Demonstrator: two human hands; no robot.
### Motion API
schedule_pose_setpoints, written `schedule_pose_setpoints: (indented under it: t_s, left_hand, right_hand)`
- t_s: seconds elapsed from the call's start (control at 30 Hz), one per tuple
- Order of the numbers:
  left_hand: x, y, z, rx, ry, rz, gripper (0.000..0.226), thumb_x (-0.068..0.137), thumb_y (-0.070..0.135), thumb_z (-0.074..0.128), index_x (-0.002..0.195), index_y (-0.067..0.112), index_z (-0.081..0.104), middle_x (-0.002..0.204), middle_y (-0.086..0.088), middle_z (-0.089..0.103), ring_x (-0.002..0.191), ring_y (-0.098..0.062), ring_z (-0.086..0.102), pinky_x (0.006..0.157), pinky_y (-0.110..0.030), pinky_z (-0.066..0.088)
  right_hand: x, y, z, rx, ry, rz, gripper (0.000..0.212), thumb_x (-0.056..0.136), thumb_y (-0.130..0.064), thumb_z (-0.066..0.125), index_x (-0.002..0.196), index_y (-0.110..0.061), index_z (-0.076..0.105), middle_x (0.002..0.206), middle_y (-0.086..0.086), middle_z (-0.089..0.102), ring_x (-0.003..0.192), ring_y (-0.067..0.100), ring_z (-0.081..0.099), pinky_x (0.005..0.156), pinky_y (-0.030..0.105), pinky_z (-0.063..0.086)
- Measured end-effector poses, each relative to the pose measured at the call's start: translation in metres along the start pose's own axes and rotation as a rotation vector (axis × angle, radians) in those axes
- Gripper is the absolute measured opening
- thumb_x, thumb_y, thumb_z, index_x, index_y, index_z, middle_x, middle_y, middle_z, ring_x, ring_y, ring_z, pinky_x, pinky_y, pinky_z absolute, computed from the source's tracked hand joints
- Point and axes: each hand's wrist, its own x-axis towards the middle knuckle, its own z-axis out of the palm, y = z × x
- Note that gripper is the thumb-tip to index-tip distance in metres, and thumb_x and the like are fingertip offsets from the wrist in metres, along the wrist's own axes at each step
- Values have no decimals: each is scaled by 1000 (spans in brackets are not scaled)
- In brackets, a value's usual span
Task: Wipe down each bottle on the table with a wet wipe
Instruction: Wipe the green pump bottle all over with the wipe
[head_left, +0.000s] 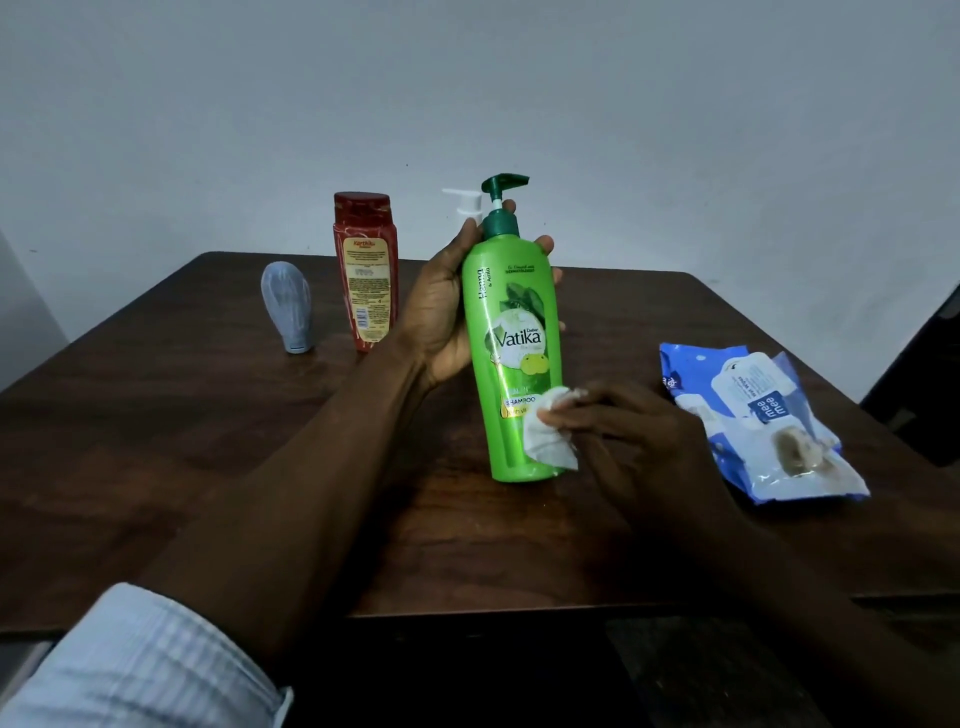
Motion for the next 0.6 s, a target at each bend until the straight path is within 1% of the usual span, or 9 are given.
schedule_pose_setpoints:
  t_s: [0.07, 0.13, 0.23, 0.37, 0.43, 0.5, 0.53, 0.57, 0.6]
  left_hand:
    - [1, -1, -1, -26, -11, -4, 43, 101, 48, 32, 141, 35, 37, 122, -9, 65, 110, -30, 58, 101, -66, 36]
    - [1, -1, -3, -36, -26, -5, 44, 101, 48, 32, 143, 35, 35, 123, -9, 63, 110, -30, 57, 101, -67, 35]
    - [1, -1, -4, -35, -38, -7, 47, 99, 48, 34, 144, 36, 34, 124, -9, 63, 110, -30, 59, 105, -68, 31]
    - [0, -2, -5, -35, -11, 5, 48, 96, 46, 40, 142, 31, 42, 126, -12, 62, 110, -32, 59, 116, -69, 17]
    - [0, -1, -4, -34, 16, 18, 51, 95, 45, 41, 145, 30, 40, 125, -13, 63, 110, -32, 59, 114, -61, 28]
    - [0, 0, -2, -28, 38, 35, 54, 94, 44, 41, 147, 29, 37, 122, -14, 65, 109, -31, 59, 104, -49, 46]
    - [0, 1, 0, -26, 42, 40, 53, 94, 44, 41, 146, 29, 38, 121, -14, 65, 109, -30, 59, 100, -46, 49]
    - [0, 1, 1, -24, 42, 43, 52, 95, 43, 40, 145, 29, 38, 120, -14, 65, 109, -29, 59, 98, -45, 51]
    - [-1, 1, 1, -24, 37, 45, 52, 96, 44, 39, 145, 29, 37, 120, -14, 65, 110, -29, 59, 98, -46, 51]
  right_hand:
    - [-11, 0, 0, 10, -13, -5, 28, 76, 14, 73, 99, -1, 76, 106, -4, 64, 108, -20, 54, 94, 3, 42]
    - [-18, 1, -2, 21, -20, 21, 24, 82, 2, 72, 101, -11, 78, 108, -11, 65, 106, -14, 59, 92, 8, 47]
    - [-15, -1, -5, 29, -31, 81, 23, 83, -4, 71, 99, -18, 79, 106, -13, 67, 102, -6, 64, 87, 13, 52]
    - [15, 0, -4, 128, 23, 159, 17, 87, 5, 68, 98, -2, 78, 102, -5, 70, 95, -6, 67, 80, 15, 57]
    - [36, 6, -3, 175, 60, 191, 17, 89, 9, 65, 101, 2, 76, 104, 4, 72, 93, 2, 71, 77, 22, 60]
    - [59, 14, 0, 201, 97, 178, 17, 90, 8, 64, 103, 3, 75, 106, 5, 73, 90, 8, 74, 76, 28, 62]
    - [70, 20, 1, 157, 129, 154, 17, 90, 5, 66, 102, 0, 77, 106, 6, 73, 91, 13, 74, 77, 33, 62]
    - [80, 23, 2, 90, 155, 127, 17, 88, 2, 67, 100, -5, 78, 104, 7, 73, 92, 16, 73, 78, 34, 61]
    - [88, 25, 3, 33, 173, 107, 18, 87, 1, 69, 98, -8, 79, 100, 7, 73, 92, 16, 72, 78, 28, 59]
